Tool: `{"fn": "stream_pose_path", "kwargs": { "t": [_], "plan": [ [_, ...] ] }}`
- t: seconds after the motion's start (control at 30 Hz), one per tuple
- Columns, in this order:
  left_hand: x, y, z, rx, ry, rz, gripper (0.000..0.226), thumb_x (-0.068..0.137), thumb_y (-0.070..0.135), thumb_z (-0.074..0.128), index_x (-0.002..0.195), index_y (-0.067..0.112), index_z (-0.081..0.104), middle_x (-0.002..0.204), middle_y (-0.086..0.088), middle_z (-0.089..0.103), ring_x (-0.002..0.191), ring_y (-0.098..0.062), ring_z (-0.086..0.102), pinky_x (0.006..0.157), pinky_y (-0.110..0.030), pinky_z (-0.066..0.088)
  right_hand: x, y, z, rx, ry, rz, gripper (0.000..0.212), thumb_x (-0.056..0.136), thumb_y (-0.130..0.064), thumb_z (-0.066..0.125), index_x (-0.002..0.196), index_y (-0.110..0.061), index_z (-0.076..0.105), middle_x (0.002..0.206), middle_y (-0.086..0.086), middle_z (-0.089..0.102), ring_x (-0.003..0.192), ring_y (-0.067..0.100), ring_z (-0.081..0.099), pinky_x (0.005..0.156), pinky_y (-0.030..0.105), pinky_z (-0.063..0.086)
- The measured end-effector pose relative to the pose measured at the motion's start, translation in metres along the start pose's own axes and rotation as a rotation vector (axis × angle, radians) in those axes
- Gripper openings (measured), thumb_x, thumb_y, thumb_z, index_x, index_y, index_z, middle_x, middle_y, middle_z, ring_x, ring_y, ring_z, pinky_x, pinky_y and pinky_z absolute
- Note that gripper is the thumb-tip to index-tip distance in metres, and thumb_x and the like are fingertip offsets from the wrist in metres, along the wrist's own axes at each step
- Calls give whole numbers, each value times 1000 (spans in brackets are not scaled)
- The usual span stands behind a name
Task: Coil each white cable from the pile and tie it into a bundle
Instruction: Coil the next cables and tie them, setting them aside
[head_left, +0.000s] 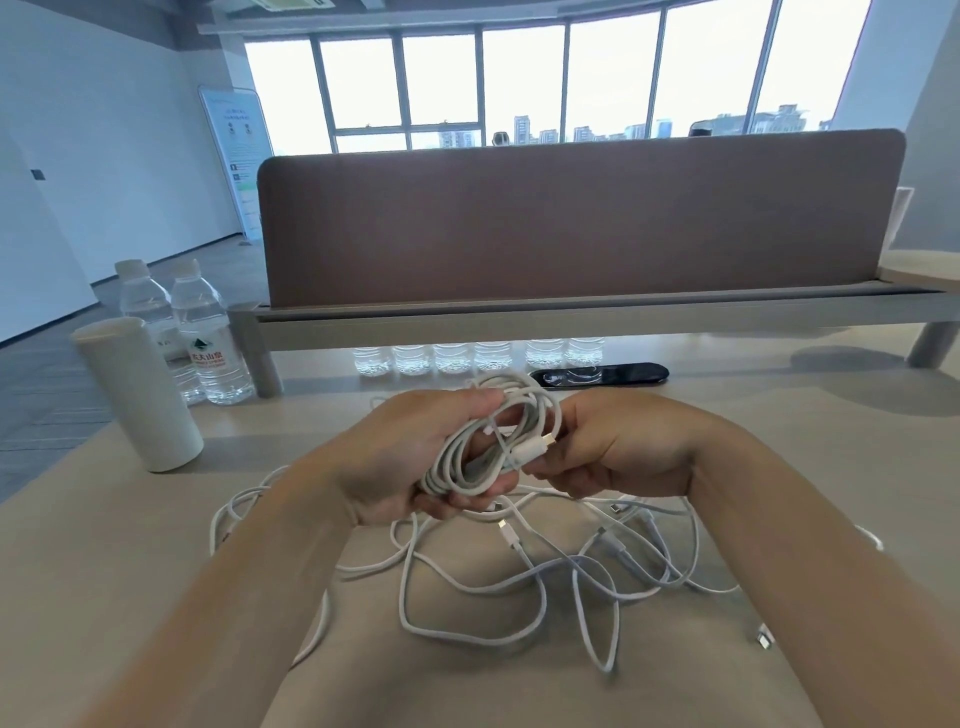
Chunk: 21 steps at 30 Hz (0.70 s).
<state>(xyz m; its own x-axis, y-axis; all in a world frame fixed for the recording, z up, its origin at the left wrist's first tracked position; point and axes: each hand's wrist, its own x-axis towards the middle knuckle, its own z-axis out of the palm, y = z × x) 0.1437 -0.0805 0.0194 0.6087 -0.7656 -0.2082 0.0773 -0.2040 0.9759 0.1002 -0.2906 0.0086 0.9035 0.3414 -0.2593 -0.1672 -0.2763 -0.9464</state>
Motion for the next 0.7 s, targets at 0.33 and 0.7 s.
{"fn": "stream_pose_path", "kwargs": {
  "t": [0.33, 0.7],
  "plan": [
    [-4, 2, 8, 108, 73, -30, 56, 100, 45, 46, 115, -8, 56, 73, -21, 61, 54, -23, 47, 42, -21, 23, -2, 1, -5, -66, -41, 163, 12, 93, -11, 65, 97, -3, 57, 65, 4, 34, 51, 10, 28, 47, 18, 22],
    [-7, 5, 13, 178, 78, -57, 40, 101, 44, 47, 84, 12, 65, 72, -21, 67, 59, -27, 51, 43, -21, 26, -8, -1, -8, -29, -42, 162, 13, 98, -2, 53, 86, -1, 59, 61, 2, 51, 47, 8, 41, 46, 14, 30]
  ]
}}
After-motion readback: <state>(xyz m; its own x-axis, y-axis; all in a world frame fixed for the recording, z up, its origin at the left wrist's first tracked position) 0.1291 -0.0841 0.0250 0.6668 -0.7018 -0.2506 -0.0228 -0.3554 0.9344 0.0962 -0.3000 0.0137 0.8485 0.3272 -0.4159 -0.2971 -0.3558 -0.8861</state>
